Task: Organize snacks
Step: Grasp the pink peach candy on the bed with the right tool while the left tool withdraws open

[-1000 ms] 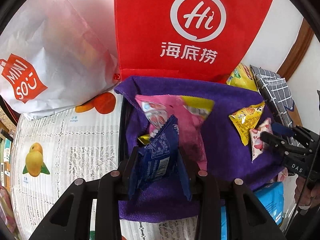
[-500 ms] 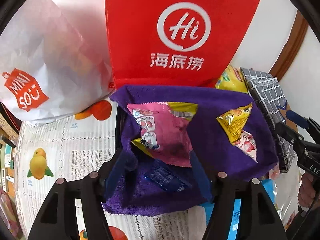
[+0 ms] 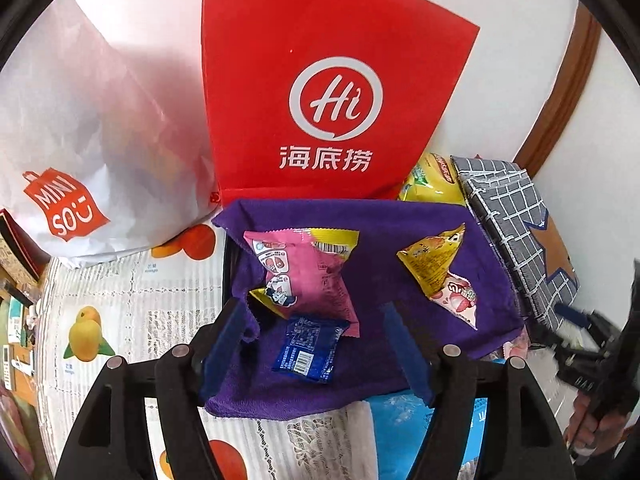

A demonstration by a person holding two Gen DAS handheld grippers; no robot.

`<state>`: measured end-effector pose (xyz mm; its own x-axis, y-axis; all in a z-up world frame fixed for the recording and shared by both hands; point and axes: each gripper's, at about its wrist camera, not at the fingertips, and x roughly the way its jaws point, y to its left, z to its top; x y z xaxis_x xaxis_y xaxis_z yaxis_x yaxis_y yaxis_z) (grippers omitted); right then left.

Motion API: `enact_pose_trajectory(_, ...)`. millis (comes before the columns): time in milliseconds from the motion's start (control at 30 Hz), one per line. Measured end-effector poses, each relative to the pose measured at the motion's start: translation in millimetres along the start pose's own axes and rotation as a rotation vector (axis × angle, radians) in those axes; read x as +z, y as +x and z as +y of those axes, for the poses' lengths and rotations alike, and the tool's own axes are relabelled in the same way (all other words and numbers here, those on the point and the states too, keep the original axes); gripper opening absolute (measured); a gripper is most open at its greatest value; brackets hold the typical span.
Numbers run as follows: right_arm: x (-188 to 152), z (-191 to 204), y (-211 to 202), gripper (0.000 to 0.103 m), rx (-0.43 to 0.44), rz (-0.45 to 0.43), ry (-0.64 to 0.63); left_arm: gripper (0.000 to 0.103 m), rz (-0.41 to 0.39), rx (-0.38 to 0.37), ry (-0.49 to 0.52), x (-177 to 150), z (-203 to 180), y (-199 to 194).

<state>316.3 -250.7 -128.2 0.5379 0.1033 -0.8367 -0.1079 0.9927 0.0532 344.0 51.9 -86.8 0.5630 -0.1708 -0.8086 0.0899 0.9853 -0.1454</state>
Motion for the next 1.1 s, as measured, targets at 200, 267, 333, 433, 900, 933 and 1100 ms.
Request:
enact_pose_trajectory(200,-33,10,21,0.077,0.005,0.073,-0.021,0.071,0.003,-0.009,0.003,0,-3,0)
enact_pose_trajectory(267,-42,12,32,0.077,-0.032,0.102,-0.034,0.071,0.006,-0.009,0.005,0,-4,1)
enact_pose_trajectory(333,-48,9,40,0.077,-0.029,0.109,-0.002,0.071,0.008,-0.010,0.009,0,-5,2)
enact_pose_trajectory(433,-51,0,46,0.077,0.026,0.115,0.062,0.071,0.014,-0.011,0.011,-1,-6,4)
enact_pose_trajectory(900,-54,-12,52,0.077,0.054,0.102,0.068,0.071,0.048,0.007,0.056,-5,-19,19)
enact_pose_trajectory(933,-54,-11,51,0.077,0.051,0.101,0.059,0.071,0.051,0.008,0.059,-6,-20,20)
enact_pose_trajectory(1100,-55,-12,50,0.072,0.041,0.089,0.042,0.071,0.060,0.012,0.066,-7,-22,23)
